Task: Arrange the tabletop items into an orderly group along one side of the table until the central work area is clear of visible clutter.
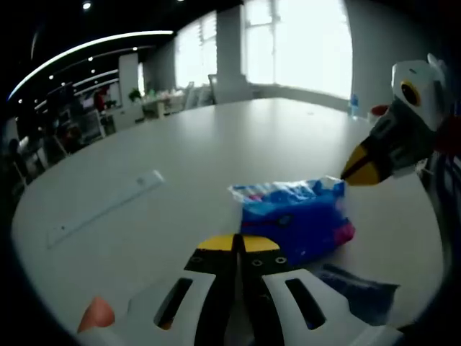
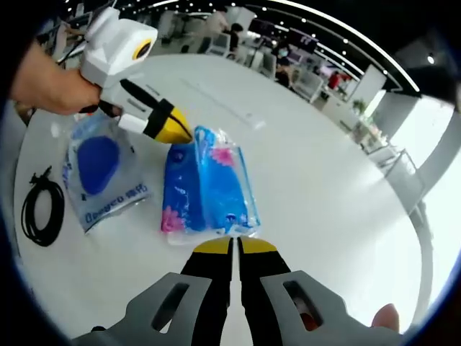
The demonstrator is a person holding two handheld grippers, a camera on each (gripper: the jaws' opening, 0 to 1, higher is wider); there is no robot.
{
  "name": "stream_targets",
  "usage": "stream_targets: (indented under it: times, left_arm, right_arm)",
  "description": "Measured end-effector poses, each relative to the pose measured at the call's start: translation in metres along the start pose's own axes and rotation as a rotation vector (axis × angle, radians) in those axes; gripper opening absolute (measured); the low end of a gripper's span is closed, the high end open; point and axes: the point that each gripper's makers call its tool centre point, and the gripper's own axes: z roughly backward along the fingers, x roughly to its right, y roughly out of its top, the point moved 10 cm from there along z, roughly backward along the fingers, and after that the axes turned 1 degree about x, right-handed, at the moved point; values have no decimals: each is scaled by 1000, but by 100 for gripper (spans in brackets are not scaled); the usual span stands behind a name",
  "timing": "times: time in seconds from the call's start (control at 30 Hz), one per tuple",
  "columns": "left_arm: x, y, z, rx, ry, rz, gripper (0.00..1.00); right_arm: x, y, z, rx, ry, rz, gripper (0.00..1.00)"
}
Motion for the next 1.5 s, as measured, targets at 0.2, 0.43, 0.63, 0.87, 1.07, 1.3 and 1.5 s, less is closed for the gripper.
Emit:
stream_targets:
  times: [0.2,0.43,0.63,0.87,1.07,1.3,1.5]
  left_arm:
    - [0,-5,0,-6,28,18,0]
    - [0,-7,0,-8,44,34,0]
    - [2,-6,0,-12,51,46,0]
    - [2,-7,1,-12,58,52,0]
    - [2,-8,2,-14,66,59,0]
    - [5,-9,3,-11,75,70,0]
    - [10,-9,4,-8,76,92,0]
  right_arm:
    - [-2,-3,-4,-9,5,-32,2]
    - [-4,-7,-6,-9,2,-64,4]
    - [0,-10,0,-11,-36,-159,12]
    - [-4,-10,16,124,-20,-512,15]
    - [-16,-6,12,106,-30,-573,27]
    - [-26,-6,3,67,-75,-662,26]
    - [-35,-7,-9,40,-102,-720,25]
